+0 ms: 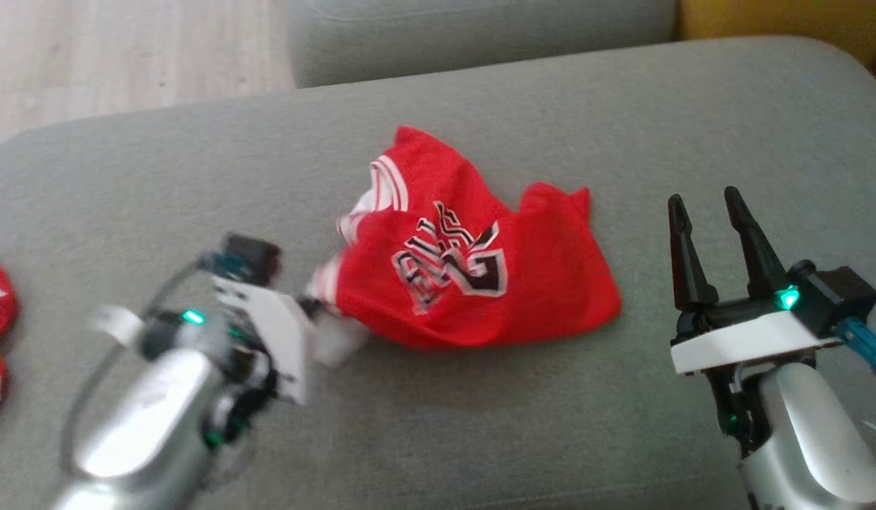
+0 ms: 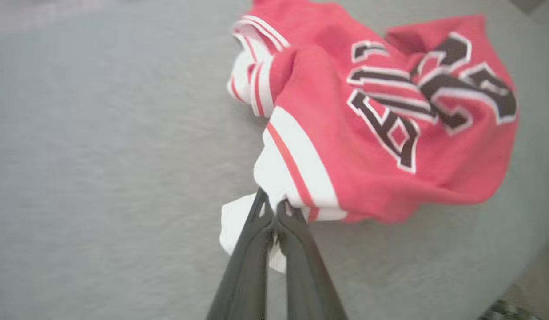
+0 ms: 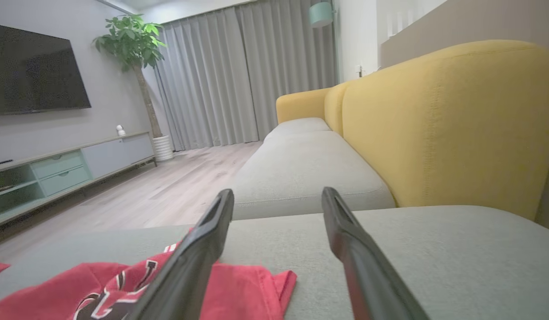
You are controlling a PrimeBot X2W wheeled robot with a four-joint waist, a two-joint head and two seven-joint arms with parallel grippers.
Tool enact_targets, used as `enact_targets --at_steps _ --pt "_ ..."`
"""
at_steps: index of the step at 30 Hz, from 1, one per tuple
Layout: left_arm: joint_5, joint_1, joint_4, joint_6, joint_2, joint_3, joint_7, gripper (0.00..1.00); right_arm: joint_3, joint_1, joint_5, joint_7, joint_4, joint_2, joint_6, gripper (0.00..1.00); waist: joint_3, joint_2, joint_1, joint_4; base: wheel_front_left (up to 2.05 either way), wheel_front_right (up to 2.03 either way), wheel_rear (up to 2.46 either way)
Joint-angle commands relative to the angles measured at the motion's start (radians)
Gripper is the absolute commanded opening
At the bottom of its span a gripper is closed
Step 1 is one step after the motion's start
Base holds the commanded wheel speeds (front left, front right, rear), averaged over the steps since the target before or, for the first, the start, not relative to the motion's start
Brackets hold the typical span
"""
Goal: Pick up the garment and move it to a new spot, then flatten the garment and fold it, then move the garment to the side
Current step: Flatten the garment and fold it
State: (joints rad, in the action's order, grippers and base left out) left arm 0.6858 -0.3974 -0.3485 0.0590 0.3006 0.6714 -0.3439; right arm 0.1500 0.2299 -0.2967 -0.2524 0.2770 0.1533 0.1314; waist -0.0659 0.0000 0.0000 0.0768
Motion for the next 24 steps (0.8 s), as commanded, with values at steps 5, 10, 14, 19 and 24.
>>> enact_targets --at_steps 5,10,14,19,24 --pt "-0.136 -0.165 0.128 0.017 0.202 -0.035 -0.054 0.0 0.016 0.008 0.002 -0.009 -0.035 -0.013 -0.001 1.0 0.016 0.0 0.0 -0.056 0.0 0.0 0.0" --pt "-0.291 -0.182 0.234 0.025 0.254 0.058 -0.055 0.0 0.029 0.01 0.002 -0.009 -0.038 -0.021 -0.001 1.0 -0.013 0.0 0.0 -0.067 0.0 0.0 0.0" --pt "-0.314 -0.084 0.193 0.046 0.184 0.148 -0.045 0.0 0.037 0.015 -0.003 -0.009 -0.033 -0.019 -0.001 1.0 -0.038 0.0 0.0 -0.063 0.0 0.0 0.0" --pt "-0.282 0.003 0.066 0.054 0.074 0.194 0.034 0.0 0.046 0.03 -0.005 -0.009 -0.03 -0.008 -0.001 1.0 -0.06 0.0 0.0 -0.054 0.0 0.0 0.0" --pt "-0.257 0.0 0.012 0.072 0.043 0.16 0.112 1.0 0.043 0.032 -0.006 -0.009 -0.026 0.002 -0.001 1.0 -0.058 0.0 0.0 -0.056 0.0 0.0 0.0"
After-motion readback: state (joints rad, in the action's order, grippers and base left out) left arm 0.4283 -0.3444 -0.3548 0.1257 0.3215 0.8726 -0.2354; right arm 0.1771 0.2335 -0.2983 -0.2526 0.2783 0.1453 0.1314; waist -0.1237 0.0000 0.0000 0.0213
